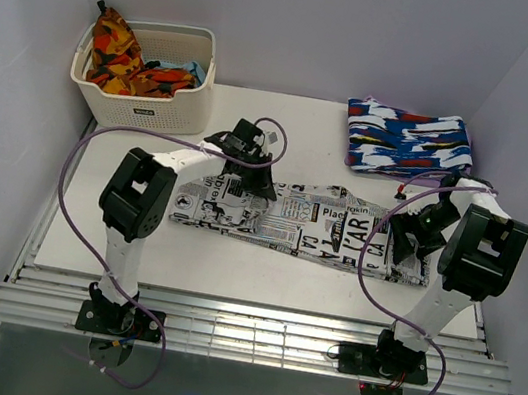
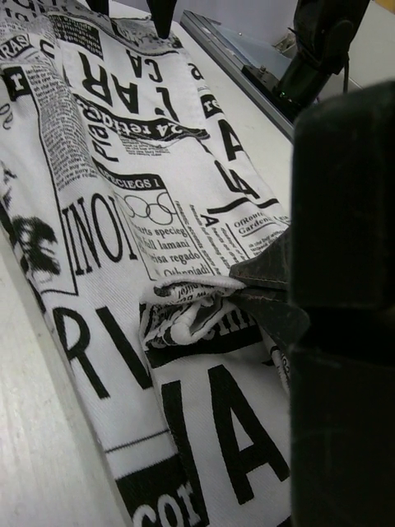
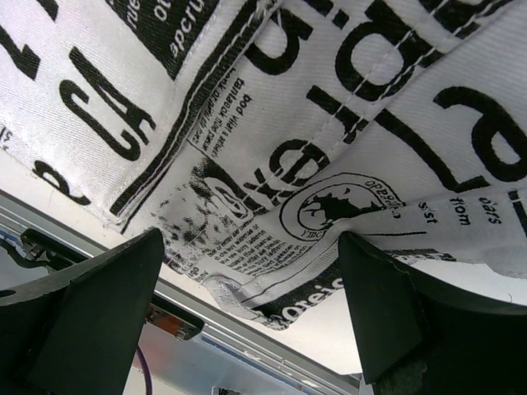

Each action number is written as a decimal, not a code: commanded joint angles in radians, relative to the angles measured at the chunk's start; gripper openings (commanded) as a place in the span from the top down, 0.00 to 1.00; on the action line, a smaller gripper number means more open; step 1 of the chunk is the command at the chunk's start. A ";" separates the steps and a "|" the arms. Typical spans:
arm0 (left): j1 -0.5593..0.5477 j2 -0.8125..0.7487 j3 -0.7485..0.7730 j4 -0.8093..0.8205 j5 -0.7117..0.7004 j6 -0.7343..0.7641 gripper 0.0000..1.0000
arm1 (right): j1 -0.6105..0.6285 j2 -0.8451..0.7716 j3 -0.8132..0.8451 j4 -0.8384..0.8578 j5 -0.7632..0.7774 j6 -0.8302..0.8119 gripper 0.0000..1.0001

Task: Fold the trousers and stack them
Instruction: Fold the trousers

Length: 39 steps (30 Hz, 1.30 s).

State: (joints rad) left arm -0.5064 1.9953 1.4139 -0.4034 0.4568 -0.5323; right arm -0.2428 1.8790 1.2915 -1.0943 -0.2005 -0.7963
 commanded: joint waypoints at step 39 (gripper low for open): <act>0.439 -0.357 -0.219 -0.143 0.480 0.334 0.22 | 0.652 0.122 0.520 0.109 -0.398 0.321 0.30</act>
State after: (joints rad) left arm -0.0418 1.6463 1.2636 -0.4751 0.8246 -0.2726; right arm 0.3569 1.9072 1.7332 -1.0405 -0.5182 -0.5743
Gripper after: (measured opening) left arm 0.799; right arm 0.715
